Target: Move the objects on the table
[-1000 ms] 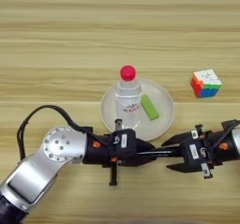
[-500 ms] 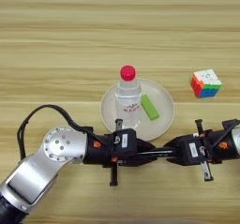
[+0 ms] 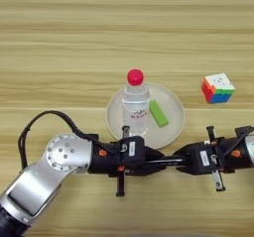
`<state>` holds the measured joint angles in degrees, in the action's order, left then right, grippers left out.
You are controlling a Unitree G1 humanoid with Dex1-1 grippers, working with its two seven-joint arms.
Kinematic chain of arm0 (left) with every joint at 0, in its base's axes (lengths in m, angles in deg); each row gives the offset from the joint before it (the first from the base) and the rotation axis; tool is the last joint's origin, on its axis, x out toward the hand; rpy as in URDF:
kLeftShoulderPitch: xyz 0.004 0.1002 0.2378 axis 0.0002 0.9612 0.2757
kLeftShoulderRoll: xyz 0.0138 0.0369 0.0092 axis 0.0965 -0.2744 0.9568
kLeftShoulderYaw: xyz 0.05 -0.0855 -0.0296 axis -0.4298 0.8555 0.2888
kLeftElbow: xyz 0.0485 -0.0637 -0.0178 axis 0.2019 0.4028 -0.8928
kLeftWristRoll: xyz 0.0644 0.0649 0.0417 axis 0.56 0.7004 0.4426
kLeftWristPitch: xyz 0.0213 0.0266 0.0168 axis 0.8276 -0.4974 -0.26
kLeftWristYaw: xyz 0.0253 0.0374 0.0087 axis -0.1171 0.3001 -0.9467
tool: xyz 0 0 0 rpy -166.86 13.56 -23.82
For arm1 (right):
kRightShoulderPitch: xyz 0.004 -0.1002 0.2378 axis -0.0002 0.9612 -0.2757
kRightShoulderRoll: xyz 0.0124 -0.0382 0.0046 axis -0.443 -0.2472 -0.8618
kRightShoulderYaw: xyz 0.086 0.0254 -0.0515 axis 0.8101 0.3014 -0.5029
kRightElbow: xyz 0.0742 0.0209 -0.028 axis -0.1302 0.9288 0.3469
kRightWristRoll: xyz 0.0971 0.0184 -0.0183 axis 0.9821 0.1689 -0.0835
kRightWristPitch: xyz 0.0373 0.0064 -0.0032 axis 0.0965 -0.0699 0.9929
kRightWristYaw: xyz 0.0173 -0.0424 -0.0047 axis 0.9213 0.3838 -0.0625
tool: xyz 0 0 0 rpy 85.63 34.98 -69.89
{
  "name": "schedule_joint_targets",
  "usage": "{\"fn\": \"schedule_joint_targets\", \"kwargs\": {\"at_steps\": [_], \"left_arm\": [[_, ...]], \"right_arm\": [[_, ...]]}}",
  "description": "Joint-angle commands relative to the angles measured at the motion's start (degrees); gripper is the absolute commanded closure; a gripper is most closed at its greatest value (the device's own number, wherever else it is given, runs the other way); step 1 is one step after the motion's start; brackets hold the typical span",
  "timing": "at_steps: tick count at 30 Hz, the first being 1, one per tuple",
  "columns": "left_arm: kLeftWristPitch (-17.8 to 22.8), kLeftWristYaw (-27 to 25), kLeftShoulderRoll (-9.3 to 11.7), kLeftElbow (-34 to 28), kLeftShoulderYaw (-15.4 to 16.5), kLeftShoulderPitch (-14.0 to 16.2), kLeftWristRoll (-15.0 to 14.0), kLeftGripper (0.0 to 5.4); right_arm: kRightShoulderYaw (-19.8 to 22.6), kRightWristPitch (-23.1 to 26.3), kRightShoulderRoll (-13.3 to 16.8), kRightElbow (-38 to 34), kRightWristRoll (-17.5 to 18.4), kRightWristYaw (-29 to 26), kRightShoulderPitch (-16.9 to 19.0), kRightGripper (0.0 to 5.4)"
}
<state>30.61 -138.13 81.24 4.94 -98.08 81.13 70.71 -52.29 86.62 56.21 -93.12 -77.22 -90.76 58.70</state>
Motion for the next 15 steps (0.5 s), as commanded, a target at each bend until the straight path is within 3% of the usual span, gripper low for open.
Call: {"fn": "schedule_joint_targets", "kwargs": {"at_steps": [1,15], "left_arm": [[0.0,0.7,0.0,0.0,0.5,-0.9,0.5,3.98],[0.0,0.5,-0.1,-1.8,2.2,0.0,-2.2,2.65]], "right_arm": [[0.4,0.1,-0.2,0.1,0.9,-0.4,-0.5,4.24],[2.4,-1.4,2.0,4.0,4.5,-2.2,2.8,4.25]]}}
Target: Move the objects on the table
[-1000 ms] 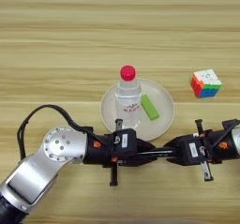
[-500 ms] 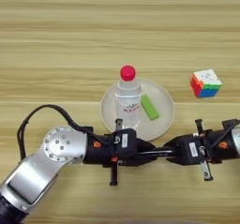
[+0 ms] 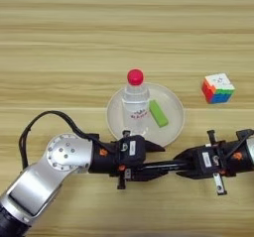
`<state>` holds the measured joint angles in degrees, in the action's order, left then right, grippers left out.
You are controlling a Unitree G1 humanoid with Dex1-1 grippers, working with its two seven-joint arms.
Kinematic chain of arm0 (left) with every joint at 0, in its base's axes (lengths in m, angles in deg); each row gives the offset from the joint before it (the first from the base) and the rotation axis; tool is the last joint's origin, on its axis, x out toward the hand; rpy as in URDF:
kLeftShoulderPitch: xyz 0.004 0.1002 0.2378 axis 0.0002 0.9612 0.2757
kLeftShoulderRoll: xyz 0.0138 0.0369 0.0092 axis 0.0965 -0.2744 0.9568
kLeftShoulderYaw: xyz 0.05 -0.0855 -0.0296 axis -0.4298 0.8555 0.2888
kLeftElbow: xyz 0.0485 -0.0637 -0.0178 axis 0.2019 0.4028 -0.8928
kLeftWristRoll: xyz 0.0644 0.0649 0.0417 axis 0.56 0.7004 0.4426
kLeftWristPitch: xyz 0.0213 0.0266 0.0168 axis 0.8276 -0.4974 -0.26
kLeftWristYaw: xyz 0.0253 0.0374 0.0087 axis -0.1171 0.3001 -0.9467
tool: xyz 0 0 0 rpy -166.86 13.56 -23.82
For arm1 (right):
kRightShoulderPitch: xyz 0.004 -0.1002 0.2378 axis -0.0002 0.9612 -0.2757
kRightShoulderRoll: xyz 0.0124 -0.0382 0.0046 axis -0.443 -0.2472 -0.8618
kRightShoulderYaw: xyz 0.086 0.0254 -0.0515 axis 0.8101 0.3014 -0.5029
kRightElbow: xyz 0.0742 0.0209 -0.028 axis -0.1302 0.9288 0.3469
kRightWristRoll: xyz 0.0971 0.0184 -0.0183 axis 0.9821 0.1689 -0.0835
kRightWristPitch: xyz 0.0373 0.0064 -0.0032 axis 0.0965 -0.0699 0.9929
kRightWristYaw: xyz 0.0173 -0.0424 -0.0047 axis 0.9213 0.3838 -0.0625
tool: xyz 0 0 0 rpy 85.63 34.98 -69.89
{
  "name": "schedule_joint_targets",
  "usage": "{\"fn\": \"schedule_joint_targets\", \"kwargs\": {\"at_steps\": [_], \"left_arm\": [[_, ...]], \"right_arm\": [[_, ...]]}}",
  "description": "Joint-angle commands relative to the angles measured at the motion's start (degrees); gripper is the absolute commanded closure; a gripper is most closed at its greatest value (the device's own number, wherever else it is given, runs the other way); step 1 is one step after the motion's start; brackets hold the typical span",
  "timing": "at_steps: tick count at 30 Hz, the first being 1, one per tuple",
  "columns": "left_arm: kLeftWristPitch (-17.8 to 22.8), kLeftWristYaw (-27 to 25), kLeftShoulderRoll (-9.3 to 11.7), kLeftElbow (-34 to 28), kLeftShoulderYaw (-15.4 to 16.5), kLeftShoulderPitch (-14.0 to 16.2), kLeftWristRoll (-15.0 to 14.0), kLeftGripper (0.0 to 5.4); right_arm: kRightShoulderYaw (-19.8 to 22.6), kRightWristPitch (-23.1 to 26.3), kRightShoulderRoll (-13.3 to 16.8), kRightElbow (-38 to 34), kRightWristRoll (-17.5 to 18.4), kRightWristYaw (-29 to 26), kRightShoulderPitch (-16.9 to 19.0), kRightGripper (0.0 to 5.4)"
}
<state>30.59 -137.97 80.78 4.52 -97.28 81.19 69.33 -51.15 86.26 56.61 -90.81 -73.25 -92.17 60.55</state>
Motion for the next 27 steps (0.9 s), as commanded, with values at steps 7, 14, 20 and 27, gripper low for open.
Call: {"fn": "schedule_joint_targets", "kwargs": {"at_steps": [7,14,20,27], "left_arm": [[0.2,0.5,0.7,-2.6,3.5,1.0,-2.6,2.04],[0.9,1.0,0.8,-6.5,8.0,3.8,-8.3,1.44],[2.0,2.0,0.6,-11.0,12.5,6.1,-15.0,0.84],[2.4,6.9,-1.9,-15.0,18.2,7.2,-22.3,0.18]], "right_arm": [[2.4,-2.4,1.9,5.2,0.4,-1.0,1.5,4.26],[3.3,-3.7,1.8,8.8,0.4,-1.1,1.8,4.26],[3.3,-4.7,1.3,12.2,0.0,-1.4,1.3,4.26],[3.4,-5.5,0.7,14.4,0.0,-1.1,1.0,4.26]]}}
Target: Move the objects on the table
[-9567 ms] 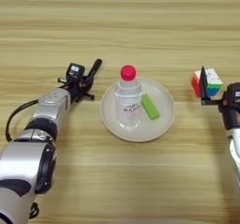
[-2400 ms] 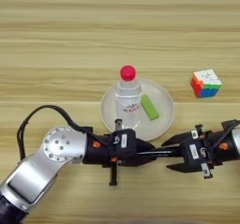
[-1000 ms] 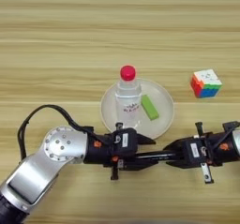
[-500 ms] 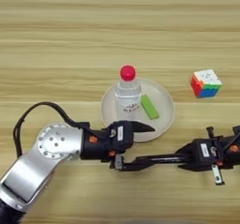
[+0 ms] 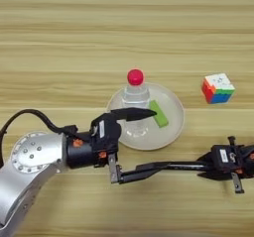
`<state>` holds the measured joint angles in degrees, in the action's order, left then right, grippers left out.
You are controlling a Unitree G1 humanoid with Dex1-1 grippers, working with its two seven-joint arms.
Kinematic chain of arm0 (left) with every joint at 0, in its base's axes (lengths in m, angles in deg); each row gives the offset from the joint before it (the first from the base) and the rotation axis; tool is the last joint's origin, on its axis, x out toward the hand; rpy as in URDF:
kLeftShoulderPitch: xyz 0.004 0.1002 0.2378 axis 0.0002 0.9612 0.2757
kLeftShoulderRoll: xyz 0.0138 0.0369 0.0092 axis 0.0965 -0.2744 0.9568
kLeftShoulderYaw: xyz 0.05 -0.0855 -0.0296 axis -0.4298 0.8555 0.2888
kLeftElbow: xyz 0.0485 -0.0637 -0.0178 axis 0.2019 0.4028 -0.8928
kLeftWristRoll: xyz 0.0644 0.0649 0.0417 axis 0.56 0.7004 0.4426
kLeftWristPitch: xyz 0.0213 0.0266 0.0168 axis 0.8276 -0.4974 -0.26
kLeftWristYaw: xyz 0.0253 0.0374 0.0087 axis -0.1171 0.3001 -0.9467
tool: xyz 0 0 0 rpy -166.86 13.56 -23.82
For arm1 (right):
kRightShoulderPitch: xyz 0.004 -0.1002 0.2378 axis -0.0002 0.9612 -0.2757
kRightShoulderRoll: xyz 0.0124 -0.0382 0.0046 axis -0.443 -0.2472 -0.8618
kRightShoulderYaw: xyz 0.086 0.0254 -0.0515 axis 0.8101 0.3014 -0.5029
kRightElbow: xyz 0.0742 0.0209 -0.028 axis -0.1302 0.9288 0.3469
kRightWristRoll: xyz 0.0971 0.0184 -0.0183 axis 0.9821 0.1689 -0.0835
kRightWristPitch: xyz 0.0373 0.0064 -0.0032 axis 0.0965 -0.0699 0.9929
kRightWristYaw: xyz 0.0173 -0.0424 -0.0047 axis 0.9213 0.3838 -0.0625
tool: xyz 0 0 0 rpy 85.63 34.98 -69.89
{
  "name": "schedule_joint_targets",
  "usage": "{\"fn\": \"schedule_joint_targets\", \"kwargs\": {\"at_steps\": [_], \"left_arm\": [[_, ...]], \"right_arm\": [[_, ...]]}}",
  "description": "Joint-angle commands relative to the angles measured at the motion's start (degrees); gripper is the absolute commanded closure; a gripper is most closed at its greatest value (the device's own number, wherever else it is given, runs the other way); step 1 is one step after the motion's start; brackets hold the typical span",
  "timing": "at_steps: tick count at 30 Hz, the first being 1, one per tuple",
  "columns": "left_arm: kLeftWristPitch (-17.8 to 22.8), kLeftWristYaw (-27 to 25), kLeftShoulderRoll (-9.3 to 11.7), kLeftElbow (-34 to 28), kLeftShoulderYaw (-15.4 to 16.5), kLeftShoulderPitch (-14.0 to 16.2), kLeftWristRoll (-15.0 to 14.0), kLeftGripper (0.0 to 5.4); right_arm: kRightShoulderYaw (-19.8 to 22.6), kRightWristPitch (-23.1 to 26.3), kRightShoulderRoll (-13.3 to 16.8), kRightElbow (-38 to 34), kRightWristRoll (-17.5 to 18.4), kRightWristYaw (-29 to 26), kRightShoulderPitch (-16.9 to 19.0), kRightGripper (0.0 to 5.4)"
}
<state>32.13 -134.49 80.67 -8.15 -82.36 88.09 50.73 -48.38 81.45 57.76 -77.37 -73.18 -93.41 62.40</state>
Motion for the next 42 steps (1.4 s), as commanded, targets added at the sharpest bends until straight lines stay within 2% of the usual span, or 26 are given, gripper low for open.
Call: {"fn": "schedule_joint_targets", "kwargs": {"at_steps": [1,3,7,10,13,18,20,24,26,28,32,35,42], "left_arm": [[1.1,5.2,-2.9,-2.5,4.4,-0.1,-5.0,0.14],[1.5,8.1,-4.7,-2.4,6.3,-0.9,-7.2,0.01],[1.2,14.0,-8.0,-2.2,9.6,-2.9,-9.5,0.0],[0.0,20.4,-11.8,-1.1,14.2,-6.0,-12.0,0.0],[-1.5,26.3,-14.4,1.5,19.0,-9.6,-12.2,0.0],[-5.5,32.8,-16.5,4.9,23.6,-13.5,-8.2,0.0],[-6.8,34.7,-16.7,6.2,24.2,-14.5,-5.6,0.0],[-8.0,38.0,-17.3,9.0,25.6,-15.9,-3.1,0.0],[-8.0,40.4,-17.2,11.2,26.4,-16.7,-0.8,0.0],[-8.0,42.6,-16.7,13.7,26.3,-17.2,3.1,0.0],[-7.8,45.1,-16.4,18.0,23.8,-17.2,10.9,0.0],[-7.8,46.0,-16.5,20.7,23.1,-17.3,13.9,0.0],[-8.8,46.9,-17.6,28.0,22.0,-17.8,17.9,0.0]], "right_arm": [[0.7,-0.8,-0.6,1.4,-0.1,0.2,-0.9,4.26],[0.7,-1.0,-0.7,2.1,-0.1,0.3,-1.0,4.26],[0.9,-0.9,-1.0,3.1,0.0,0.0,-1.0,4.26],[1.0,-0.8,-1.4,4.4,-0.2,0.1,-1.4,4.26],[1.1,-0.7,-1.6,5.0,-0.2,0.2,-1.6,4.26],[1.3,-0.8,-1.6,6.4,0.0,-0.2,-1.7,4.26],[1.5,-1.1,-1.4,7.0,0.0,-0.2,-1.8,4.26],[1.8,-1.4,-1.2,7.9,0.1,-0.2,-1.7,4.26],[2.1,-1.7,-1.1,8.6,0.0,-0.2,-1.8,4.26],[2.4,-2.0,-0.9,9.3,-0.1,-0.1,-1.7,4.26],[3.3,-2.2,-0.8,10.3,0.2,0.0,-1.4,4.26],[4.3,-2.1,-0.7,10.7,0.7,0.3,-0.8,4.26],[7.5,-2.5,0.5,12.5,1.2,1.1,2.4,4.26]]}}
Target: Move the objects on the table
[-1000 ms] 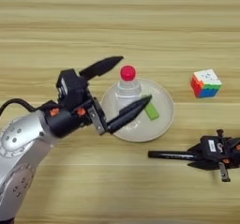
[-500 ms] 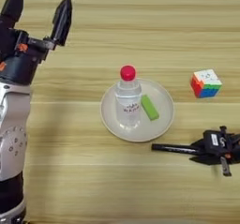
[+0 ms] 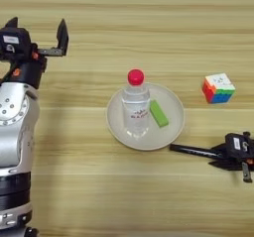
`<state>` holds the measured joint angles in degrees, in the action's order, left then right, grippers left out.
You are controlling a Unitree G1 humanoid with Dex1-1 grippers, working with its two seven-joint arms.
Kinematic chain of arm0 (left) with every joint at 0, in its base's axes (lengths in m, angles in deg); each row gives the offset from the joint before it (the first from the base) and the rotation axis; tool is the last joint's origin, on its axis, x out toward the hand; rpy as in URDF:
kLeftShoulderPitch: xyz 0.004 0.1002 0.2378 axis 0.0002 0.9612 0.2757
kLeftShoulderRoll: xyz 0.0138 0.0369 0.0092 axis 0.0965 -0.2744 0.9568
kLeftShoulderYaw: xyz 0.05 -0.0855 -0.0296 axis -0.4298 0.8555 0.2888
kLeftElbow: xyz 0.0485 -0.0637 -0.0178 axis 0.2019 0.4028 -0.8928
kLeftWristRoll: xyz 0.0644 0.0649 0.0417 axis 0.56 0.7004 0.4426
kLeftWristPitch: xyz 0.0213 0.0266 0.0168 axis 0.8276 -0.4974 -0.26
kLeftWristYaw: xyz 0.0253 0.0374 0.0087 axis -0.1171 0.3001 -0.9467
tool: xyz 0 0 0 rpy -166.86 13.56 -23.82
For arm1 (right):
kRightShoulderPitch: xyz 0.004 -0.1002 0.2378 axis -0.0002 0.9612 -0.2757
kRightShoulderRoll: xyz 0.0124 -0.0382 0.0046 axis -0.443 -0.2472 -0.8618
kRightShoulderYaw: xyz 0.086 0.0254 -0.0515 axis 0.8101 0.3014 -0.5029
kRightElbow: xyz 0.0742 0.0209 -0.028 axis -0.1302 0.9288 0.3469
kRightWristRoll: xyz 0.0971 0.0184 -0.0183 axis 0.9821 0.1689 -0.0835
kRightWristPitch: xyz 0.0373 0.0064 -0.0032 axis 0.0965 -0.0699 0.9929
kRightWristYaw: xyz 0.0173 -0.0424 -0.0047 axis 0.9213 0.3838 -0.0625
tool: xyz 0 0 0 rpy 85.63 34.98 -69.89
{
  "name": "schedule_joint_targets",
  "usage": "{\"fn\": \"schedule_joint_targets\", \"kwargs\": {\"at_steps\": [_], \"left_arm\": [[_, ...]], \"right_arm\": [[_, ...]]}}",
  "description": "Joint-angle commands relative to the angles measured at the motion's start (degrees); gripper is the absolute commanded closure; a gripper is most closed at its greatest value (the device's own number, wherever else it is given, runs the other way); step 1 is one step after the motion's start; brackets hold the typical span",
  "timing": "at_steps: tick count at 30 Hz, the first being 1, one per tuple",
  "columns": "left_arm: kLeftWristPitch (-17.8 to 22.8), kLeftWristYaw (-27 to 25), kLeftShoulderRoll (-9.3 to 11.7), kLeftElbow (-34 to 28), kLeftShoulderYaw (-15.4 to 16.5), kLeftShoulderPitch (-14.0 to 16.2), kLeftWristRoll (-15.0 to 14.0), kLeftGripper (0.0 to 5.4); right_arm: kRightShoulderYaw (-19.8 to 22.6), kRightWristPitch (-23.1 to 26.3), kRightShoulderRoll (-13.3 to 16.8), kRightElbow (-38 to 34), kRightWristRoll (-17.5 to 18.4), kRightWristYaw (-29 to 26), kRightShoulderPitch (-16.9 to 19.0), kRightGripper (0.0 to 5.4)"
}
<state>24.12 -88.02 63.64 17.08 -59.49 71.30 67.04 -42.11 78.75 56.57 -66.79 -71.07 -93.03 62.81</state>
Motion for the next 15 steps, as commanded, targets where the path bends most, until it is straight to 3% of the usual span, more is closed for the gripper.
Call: {"fn": "schedule_joint_targets", "kwargs": {"at_steps": [1,15], "left_arm": [[-1.1,0.4,-0.9,3.7,-1.1,-1.1,1.9,0.0],[-7.7,0.1,-3.5,14.7,-2.0,-1.8,4.4,0.0]], "right_arm": [[1.7,0.0,1.8,2.3,-0.9,1.0,2.2,4.26],[4.6,1.8,0.6,10.2,-1.5,5.0,0.0,4.26]]}}
